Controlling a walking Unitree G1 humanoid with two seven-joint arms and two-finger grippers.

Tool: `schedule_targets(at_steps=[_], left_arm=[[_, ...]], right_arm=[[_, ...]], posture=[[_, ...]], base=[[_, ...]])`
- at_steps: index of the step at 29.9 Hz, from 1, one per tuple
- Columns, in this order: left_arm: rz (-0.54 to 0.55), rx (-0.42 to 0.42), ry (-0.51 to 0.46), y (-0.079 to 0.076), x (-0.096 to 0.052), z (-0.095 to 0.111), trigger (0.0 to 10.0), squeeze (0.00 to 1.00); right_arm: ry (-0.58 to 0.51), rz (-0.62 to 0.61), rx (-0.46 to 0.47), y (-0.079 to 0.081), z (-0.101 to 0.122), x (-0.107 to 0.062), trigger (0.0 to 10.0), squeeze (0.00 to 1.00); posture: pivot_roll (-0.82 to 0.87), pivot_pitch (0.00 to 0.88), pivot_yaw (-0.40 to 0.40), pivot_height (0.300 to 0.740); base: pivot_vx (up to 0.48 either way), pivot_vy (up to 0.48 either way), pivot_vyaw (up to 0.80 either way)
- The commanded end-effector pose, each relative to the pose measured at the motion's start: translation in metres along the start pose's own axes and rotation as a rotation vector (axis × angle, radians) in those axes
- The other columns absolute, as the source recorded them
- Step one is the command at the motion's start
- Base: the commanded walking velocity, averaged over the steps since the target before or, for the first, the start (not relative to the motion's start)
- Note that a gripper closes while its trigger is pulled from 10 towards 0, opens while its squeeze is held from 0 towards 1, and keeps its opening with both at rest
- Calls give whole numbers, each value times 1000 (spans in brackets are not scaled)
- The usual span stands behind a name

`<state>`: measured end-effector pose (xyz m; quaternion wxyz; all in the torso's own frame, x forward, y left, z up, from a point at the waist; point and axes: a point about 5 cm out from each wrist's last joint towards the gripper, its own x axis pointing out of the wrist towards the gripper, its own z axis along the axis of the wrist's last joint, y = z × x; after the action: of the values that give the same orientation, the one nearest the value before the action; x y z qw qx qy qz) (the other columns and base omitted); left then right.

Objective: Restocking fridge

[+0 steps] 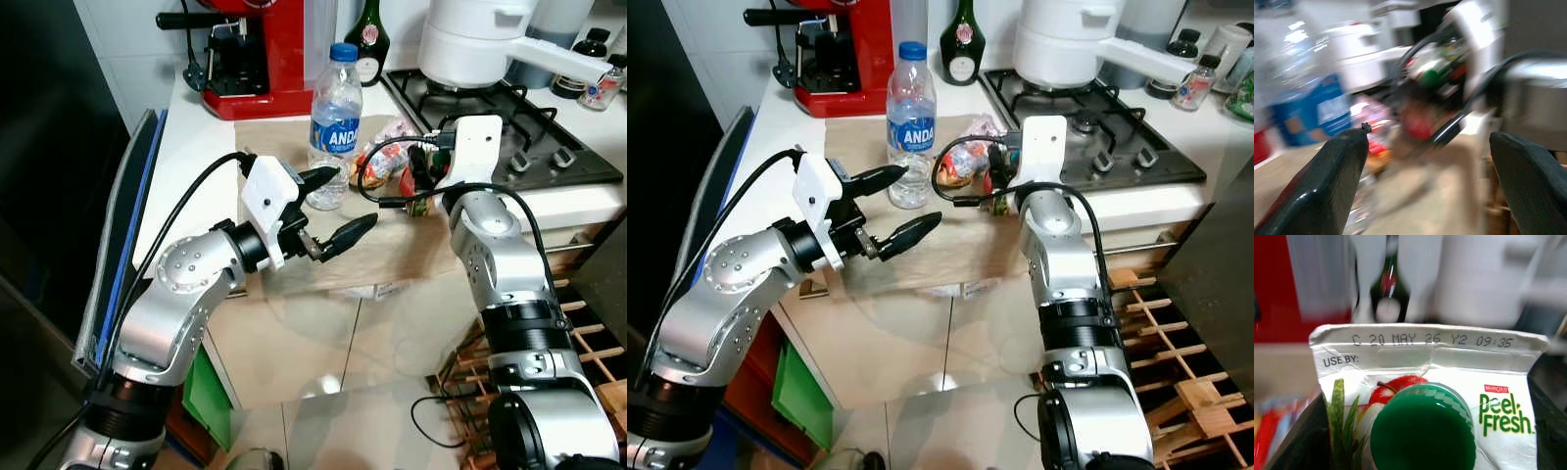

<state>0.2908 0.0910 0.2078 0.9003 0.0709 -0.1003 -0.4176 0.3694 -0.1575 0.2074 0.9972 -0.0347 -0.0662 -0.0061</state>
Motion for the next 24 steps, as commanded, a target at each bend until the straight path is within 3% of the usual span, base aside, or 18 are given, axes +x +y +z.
schedule_targets(at_steps=[1,4,9,10,11,14,24], left_arm=[[121,10,-1,9,4,0,10000,0],[226,-44,7,13,5,-7,10000,0],[336,-75,4,18,2,-13,10000,0],[376,-74,1,22,1,-15,10000,0],[477,-58,-6,32,-1,-17,10000,0],[540,-45,-6,39,-2,-20,10000,0],[628,-22,7,43,1,-26,10000,0]], right_arm=[[-158,-44,-20,-7,23,-3,10000,0],[-253,-65,-37,-10,31,-9,10000,0],[-283,-69,55,-8,25,-19,10000,0],[-273,-60,84,-7,20,-21,10000,0],[-222,-63,188,-6,8,-21,10000,0],[-190,-80,268,-8,0,-21,10000,0],[-203,-85,283,-10,1,-19,10000,0]], posture=[[5,0,33,740],[4,0,34,740],[4,0,33,740],[3,0,33,740],[1,0,35,740],[-4,0,38,740],[-11,0,44,740]], base=[[0,0,0],[0,0,0],[0,0,0],[0,0,0],[0,0,0],[0,0,0],[0,0,0]])
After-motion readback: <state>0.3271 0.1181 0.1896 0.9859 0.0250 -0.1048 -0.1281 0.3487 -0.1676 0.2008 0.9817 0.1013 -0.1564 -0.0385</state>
